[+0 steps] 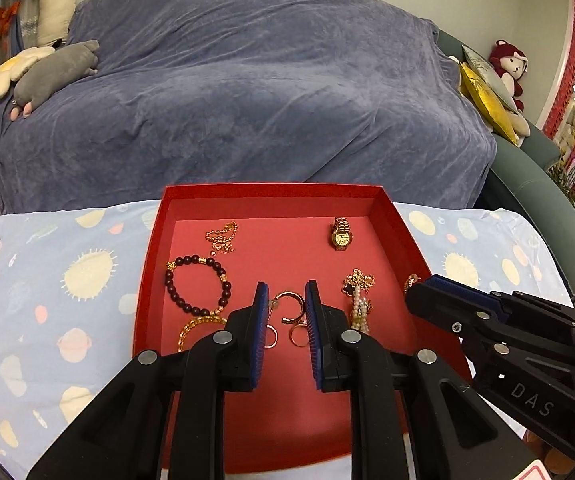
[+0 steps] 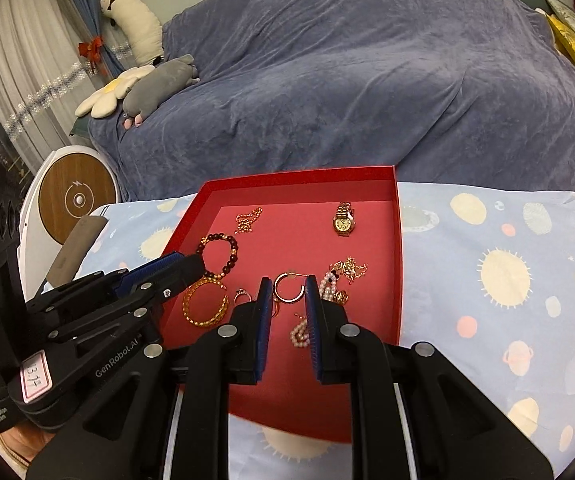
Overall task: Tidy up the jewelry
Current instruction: 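Carry both hoop earrings over the red box while both grippers open to drop them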
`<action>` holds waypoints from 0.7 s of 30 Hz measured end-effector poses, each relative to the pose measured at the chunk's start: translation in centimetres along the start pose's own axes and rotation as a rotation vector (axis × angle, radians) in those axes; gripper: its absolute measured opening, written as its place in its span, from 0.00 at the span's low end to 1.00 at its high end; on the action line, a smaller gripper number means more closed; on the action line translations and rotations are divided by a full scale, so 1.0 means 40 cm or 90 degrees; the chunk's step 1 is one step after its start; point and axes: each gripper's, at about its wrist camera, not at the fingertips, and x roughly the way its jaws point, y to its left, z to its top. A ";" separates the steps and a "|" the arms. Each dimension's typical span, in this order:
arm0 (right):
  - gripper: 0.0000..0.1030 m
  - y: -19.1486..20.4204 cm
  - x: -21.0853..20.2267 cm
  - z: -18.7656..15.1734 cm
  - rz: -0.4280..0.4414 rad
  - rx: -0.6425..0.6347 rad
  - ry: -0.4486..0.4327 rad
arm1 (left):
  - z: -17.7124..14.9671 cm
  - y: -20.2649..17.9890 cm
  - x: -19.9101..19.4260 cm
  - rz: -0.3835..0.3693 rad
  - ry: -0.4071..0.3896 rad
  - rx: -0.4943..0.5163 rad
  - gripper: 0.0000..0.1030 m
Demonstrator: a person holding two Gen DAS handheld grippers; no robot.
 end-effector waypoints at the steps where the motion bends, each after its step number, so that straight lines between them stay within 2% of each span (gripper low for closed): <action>1: 0.15 -0.003 0.017 0.006 0.001 0.003 0.005 | 0.003 0.002 0.013 0.003 0.004 -0.002 0.15; 12: 0.15 -0.014 0.123 0.018 -0.019 0.003 0.027 | 0.022 0.016 0.119 0.023 0.035 -0.013 0.16; 15: 0.15 -0.014 0.131 0.022 -0.024 0.005 0.028 | 0.023 0.017 0.131 0.025 0.041 -0.013 0.20; 19: 0.16 -0.012 0.131 0.029 -0.026 0.004 0.027 | 0.021 0.026 0.138 0.037 0.040 -0.026 0.33; 21: 0.16 -0.011 0.122 0.029 -0.025 0.003 0.023 | 0.018 0.031 0.132 0.038 0.034 -0.033 0.36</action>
